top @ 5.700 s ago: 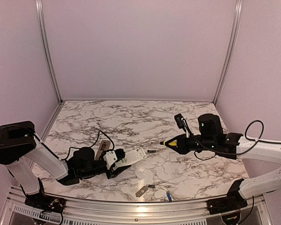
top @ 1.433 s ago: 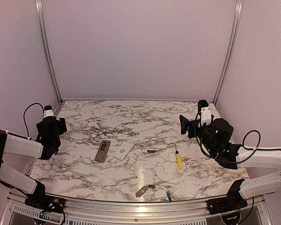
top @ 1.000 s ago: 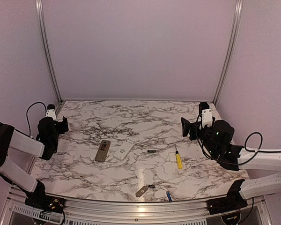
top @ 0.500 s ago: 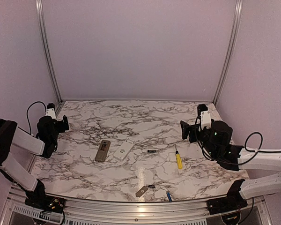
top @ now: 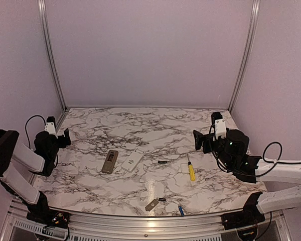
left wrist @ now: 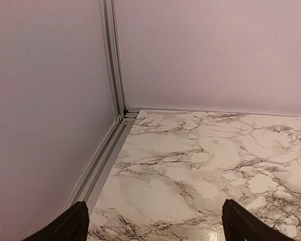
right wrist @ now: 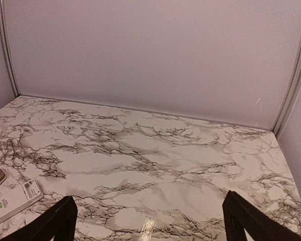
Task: Unload the batteries from the remote control
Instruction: Reset both arms
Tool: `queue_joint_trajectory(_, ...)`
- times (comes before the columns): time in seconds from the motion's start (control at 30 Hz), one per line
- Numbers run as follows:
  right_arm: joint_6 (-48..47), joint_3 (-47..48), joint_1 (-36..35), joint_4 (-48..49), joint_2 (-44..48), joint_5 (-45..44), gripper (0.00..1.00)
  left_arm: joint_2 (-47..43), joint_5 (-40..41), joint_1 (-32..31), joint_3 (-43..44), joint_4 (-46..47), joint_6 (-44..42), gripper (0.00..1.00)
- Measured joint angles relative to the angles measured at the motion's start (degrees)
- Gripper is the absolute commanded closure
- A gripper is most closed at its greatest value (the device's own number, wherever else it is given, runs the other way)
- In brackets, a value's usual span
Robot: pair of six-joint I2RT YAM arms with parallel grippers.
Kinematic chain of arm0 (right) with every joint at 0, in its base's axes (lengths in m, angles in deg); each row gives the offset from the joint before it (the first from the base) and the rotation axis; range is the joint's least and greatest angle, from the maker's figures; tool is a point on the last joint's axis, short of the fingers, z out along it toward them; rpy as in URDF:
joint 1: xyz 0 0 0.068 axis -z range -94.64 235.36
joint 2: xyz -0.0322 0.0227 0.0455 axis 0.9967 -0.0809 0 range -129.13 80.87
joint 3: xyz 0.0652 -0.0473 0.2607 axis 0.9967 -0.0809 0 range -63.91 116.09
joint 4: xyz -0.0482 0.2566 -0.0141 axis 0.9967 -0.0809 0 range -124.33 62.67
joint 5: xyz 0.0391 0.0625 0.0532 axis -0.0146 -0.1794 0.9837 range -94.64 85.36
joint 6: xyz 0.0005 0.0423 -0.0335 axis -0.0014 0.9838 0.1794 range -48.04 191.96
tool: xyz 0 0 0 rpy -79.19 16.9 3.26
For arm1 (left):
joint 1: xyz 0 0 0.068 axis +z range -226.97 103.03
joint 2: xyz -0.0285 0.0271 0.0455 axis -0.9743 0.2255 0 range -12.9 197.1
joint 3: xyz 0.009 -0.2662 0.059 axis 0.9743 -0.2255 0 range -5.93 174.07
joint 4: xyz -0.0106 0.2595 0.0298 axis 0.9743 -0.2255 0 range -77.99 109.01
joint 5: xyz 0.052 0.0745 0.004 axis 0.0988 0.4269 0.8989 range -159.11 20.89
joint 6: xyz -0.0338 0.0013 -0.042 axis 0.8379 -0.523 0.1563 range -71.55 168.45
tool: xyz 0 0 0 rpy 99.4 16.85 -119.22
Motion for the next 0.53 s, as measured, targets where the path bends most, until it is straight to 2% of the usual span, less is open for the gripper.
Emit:
queue_joint_trajectory(0.13, 0.13, 0.0, 0.0, -0.02, 0.0, 0.44, 0.01, 0.31, -3.02, 0.92, -1.46, 1.73, 0.48, 0.01)
queue_joint_trajectory(0.53, 0.09, -0.04, 0.0, 0.0, 0.0, 1.29, 0.01, 0.35, -3.1, 0.92, -1.46, 4.15, 1.49, 0.01)
